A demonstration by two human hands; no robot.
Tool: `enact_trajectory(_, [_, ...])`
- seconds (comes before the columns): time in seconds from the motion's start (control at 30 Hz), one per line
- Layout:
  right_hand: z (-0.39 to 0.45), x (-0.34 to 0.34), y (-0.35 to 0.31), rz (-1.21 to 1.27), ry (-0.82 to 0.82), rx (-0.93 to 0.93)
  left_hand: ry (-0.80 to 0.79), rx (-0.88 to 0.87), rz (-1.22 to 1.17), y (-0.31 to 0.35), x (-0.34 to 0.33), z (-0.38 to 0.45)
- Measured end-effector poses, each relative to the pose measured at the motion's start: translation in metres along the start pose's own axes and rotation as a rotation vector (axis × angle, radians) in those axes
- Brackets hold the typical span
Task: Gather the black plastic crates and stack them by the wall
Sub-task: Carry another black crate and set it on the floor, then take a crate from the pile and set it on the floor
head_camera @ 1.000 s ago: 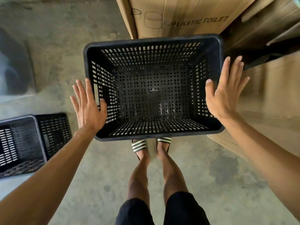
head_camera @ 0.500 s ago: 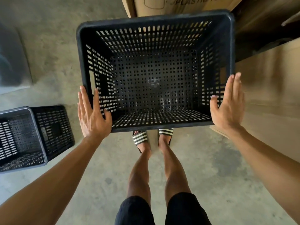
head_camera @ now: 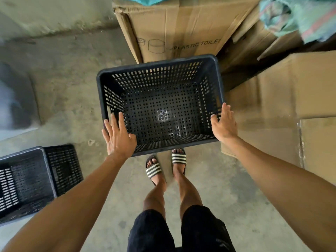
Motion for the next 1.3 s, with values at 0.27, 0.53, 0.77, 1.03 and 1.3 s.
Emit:
enact_trajectory(0.27, [-0.076,0.083,-0.019,0.302,-0.041,0.001,-0.024,-0.287,-0.023,0.084,0.085,-0.019])
enact_trajectory(0.53, [-0.155,0.200,0.000,0.601,0.201,-0.033,0.011,-0.515,-0.027,0.186,0.192,-0.029])
enact_trajectory(0.77, [-0.180,0.301,0.022,1.275,0.337,-0.073,0.104,-0.745,-0.132,0.310,0.265,-0.046])
enact_trajectory(1.03, [-0.118,0.439,-0.008,1.736,0.362,0.133,0.201,-0.977,-0.193,0.503,0.325,-0.044])
enact_trajectory(1.3, [0.000,0.520,0.010,1.878,0.397,-0.154,0.133,-0.898,-0.327,0.662,0.343,-0.006])
Point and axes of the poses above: each hand's wrist, its own z-axis towards the middle knuckle, its own x-axis out of the back of the hand, y = z × x, the point moved 2 cm from there along z, towards the middle knuckle, and after that the axes turned 10 degrees about -y, right-handed, at the moved point
